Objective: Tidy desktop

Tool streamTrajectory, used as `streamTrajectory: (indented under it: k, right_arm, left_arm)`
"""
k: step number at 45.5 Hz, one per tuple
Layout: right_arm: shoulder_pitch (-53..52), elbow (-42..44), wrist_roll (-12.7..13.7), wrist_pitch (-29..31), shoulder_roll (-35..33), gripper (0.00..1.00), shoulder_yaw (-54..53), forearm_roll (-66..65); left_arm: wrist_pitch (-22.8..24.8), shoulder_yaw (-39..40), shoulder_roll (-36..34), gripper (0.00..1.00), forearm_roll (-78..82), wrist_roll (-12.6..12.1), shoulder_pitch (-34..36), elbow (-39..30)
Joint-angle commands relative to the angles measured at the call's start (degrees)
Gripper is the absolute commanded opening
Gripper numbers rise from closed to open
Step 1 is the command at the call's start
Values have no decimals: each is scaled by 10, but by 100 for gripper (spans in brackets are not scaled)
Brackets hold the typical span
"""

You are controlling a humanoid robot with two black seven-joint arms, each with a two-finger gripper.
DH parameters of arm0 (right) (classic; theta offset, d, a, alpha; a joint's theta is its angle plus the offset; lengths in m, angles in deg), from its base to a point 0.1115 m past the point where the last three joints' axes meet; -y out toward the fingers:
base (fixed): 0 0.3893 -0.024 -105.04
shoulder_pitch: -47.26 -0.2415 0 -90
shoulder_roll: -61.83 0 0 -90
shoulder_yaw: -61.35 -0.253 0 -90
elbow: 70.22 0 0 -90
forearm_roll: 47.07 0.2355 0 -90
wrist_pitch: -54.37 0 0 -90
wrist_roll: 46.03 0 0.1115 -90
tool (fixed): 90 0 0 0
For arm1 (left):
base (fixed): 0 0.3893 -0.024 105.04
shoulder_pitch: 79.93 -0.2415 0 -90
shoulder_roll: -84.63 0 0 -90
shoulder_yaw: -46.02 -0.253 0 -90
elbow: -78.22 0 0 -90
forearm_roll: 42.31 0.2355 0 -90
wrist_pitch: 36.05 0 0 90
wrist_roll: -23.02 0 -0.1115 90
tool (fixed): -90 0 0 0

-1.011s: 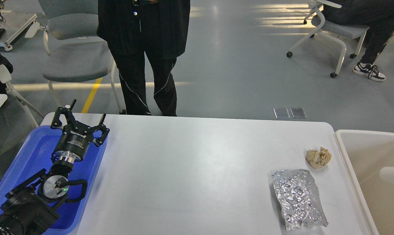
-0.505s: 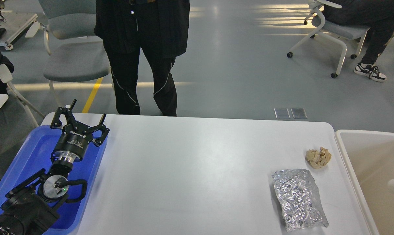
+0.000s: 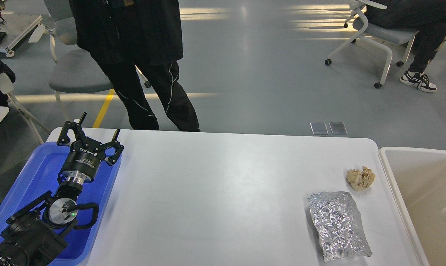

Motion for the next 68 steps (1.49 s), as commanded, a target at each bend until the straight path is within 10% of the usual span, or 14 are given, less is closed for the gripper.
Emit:
streamTrajectory:
  k: [1,41,59,68]
  right_arm:
    - [-2,25,4,-3,5,100,-9,-1]
    - [-101,18,-22,67,-2,100,-22,-8]
    - [-117,-283,-29,94,-118,100,-274,-37]
    - [-33,-381,-82,78,-68,100,-499,-216]
  left_arm:
    - [1,0,0,100,0,0,0,0]
    - [0,0,0,100,0,0,0,0]
    - [0,-1,0,100,0,0,0,0]
    - [1,-1,0,100,0,0,0,0]
